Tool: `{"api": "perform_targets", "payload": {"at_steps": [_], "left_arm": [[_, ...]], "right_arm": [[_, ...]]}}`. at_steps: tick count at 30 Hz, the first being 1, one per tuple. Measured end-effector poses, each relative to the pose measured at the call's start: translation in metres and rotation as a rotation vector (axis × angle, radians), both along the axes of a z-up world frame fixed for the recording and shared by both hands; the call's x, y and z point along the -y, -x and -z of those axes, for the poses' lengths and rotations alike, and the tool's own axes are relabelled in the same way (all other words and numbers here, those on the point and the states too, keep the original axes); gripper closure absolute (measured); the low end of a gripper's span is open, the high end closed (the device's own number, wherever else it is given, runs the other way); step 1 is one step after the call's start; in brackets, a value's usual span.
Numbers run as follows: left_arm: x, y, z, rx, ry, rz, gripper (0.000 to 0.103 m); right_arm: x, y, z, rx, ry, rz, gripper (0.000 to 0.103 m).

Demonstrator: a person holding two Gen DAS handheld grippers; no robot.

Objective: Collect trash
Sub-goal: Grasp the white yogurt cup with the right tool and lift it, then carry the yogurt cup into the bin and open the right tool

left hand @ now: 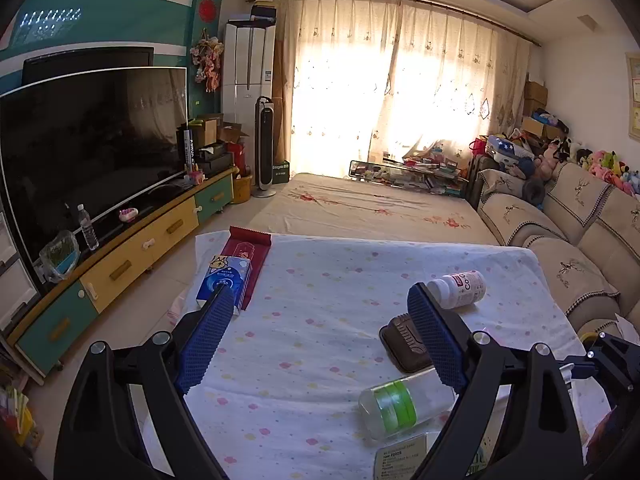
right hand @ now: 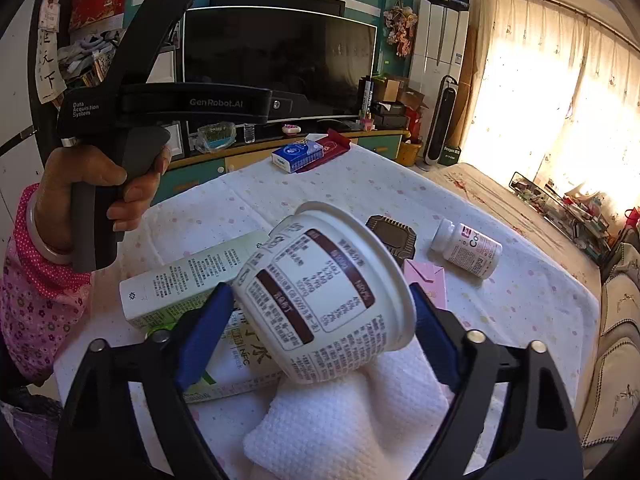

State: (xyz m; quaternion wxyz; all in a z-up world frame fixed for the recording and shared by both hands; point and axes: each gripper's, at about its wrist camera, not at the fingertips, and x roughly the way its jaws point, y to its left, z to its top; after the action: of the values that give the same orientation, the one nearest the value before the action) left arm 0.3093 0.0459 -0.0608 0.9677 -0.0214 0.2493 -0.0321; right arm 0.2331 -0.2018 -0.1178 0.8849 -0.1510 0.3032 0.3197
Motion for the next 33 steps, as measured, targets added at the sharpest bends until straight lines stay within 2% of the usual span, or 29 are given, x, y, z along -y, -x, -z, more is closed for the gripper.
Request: {"api": "perform_targets", "payload": {"at_steps": [3, 5, 15, 20, 27, 33], "left_arm": [[0.002, 0.001, 0.0, -0.002, 0.001, 0.003, 0.016], [0.003, 0.001, 0.0, -0.003, 0.001, 0.007, 0.016], [0.007, 0.002, -0.001, -0.003, 0.001, 0.016, 0.016], [0.008, 0.002, -0.001, -0.004, 0.004, 0.018, 0.016], [0.012, 0.003, 0.001, -0.006, 0.0, 0.034, 0.016], [0.018, 0.003, 0.002, -0.01, -0.013, 0.049, 0.016]], "right_arm": [[0.007, 0.001, 0.0, -0.002, -0.032, 0.016, 0.025], [0.014, 0.001, -0.001, -0.008, -0.065, 0.034, 0.048], [0.038, 0.016, -0.014, 0.016, -0.16, 0.106, 0.048], [0.059, 0.02, -0.025, 0.049, -0.203, 0.189, 0.048], [0.135, 0.028, -0.027, 0.058, -0.225, 0.458, 0.048], [0.234, 0.049, -0.006, 0.02, -0.196, 0.798, 0.048]]}}
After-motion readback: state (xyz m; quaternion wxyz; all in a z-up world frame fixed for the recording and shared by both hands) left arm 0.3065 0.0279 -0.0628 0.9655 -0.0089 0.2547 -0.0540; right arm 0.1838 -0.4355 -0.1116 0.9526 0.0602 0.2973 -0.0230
